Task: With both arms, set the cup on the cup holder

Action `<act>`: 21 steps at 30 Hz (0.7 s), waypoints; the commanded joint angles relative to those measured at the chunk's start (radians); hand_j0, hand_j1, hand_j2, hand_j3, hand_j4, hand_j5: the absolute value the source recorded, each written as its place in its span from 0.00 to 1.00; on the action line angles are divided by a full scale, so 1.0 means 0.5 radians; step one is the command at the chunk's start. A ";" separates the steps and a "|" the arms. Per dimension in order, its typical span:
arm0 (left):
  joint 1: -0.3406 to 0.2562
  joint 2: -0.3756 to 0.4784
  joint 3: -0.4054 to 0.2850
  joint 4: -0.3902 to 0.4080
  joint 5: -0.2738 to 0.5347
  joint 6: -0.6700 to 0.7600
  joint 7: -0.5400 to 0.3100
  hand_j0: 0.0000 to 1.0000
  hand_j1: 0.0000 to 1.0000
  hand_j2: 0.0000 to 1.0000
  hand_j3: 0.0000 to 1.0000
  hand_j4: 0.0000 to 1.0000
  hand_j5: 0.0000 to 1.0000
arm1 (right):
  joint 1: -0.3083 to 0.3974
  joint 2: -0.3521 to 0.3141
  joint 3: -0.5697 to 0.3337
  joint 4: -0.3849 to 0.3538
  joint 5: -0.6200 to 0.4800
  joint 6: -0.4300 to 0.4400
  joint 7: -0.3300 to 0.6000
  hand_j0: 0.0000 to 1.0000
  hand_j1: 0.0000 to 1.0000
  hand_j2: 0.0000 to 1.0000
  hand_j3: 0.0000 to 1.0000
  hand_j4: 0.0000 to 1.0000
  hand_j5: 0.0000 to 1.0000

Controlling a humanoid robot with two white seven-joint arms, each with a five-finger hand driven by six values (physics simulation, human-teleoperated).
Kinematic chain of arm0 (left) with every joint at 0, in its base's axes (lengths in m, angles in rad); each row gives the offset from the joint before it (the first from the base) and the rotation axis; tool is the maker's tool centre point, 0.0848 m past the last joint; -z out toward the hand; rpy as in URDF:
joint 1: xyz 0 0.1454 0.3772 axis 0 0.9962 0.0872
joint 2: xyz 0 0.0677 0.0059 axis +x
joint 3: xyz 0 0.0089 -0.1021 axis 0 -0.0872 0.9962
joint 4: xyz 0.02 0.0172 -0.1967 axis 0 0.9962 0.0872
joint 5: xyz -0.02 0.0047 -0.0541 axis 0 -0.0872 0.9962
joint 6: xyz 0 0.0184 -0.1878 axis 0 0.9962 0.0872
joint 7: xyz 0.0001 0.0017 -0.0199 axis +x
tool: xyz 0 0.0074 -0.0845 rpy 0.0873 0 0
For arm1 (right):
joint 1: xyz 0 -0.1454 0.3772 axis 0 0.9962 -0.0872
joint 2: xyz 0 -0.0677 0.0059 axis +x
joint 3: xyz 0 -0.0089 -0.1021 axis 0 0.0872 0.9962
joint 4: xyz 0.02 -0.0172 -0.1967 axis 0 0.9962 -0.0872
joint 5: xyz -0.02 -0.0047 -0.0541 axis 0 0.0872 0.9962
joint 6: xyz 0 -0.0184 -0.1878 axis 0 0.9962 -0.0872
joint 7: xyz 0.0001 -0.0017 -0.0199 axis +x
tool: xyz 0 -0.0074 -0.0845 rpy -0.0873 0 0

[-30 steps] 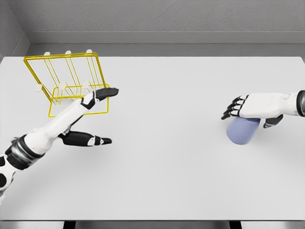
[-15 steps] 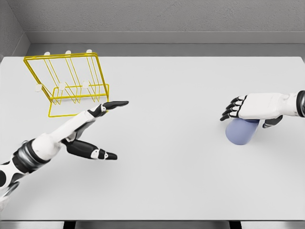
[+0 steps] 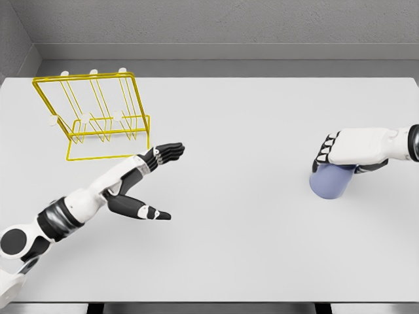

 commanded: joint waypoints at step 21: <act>0.018 -0.225 -0.001 0.325 0.009 0.130 0.001 1.00 1.00 1.00 1.00 1.00 1.00 | -0.071 0.039 -0.079 -0.338 -0.061 0.008 -0.003 0.58 0.58 0.58 0.58 0.58 0.58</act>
